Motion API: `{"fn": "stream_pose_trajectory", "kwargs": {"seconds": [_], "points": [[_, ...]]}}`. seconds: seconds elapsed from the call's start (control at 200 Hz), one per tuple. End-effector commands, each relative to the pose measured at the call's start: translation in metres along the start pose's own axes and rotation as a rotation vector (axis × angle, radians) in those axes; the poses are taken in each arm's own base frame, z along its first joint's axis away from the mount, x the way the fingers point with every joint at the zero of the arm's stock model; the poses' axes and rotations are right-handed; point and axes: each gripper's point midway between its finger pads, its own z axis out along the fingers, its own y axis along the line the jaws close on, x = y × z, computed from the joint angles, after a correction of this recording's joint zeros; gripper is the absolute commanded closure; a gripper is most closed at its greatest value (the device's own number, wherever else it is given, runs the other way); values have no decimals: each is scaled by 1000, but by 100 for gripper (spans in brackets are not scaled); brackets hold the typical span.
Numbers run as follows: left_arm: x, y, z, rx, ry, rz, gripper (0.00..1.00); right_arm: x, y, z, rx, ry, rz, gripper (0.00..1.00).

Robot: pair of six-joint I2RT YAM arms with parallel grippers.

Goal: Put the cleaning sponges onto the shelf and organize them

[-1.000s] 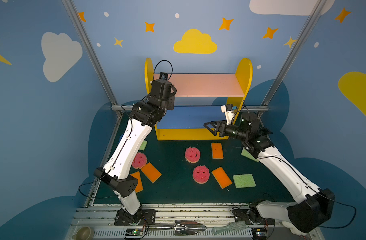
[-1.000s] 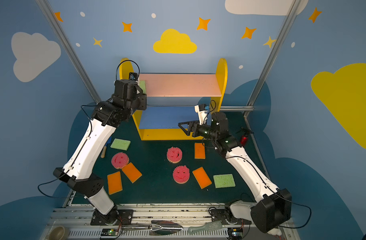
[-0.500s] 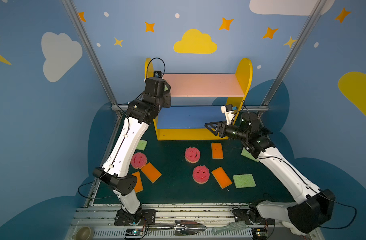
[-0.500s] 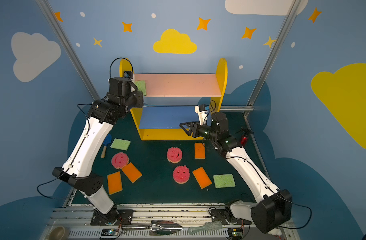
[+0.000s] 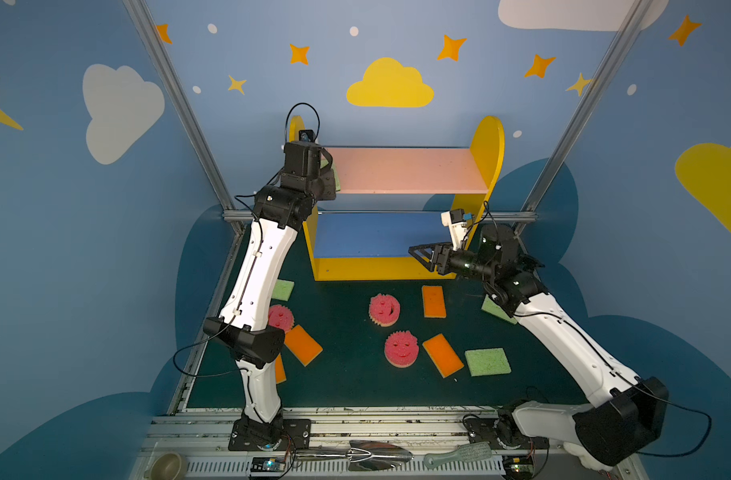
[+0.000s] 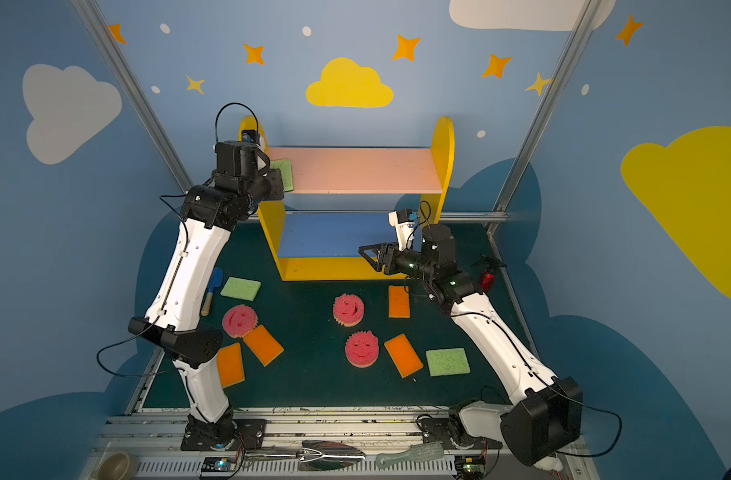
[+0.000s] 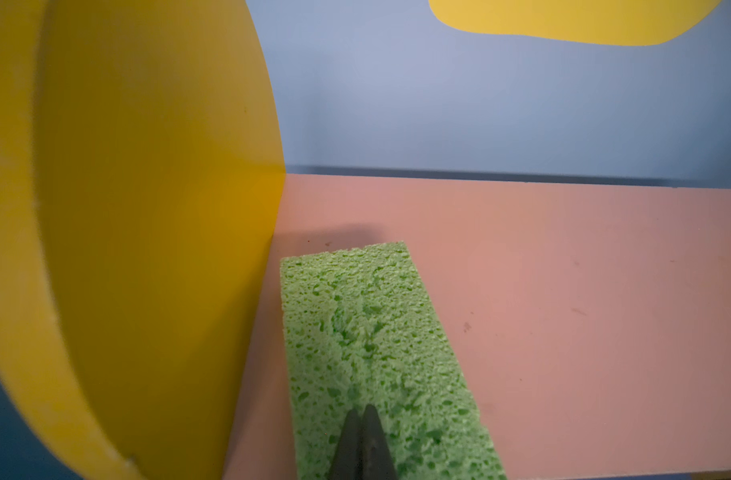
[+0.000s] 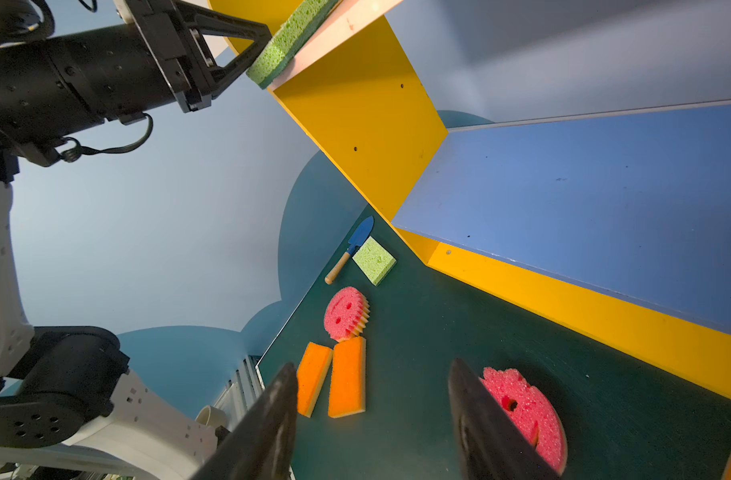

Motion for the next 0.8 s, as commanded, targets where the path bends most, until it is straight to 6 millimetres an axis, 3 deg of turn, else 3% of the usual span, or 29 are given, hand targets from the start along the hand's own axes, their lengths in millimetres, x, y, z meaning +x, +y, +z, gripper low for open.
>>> {"fn": "stream_pose_trajectory", "kwargs": {"seconds": [0.0, 0.195, 0.32, 0.476, 0.581, 0.671, 0.796], "points": [[-1, 2, -1, -2, 4, 15, 96, -4, 0, 1, -11, -5, -12, 43], [-2, 11, 5, -27, 6, 25, 96, -3, -2, 2, -10, -4, -5, 43], [-8, 9, -2, -14, -3, 21, 97, -3, -2, 3, -11, -4, -6, 42], [-17, -9, -24, 18, -46, 60, 97, -4, -1, 4, -19, -3, 1, 40], [-10, -32, -36, 75, -37, 92, 97, -4, 2, 3, -28, 1, 7, 41], [2, -44, -36, 127, -4, 76, 97, -3, 2, 3, -28, 5, 10, 42], [11, -46, -26, 129, 18, 69, 97, -1, 3, 1, -26, 9, 7, 41]]}}
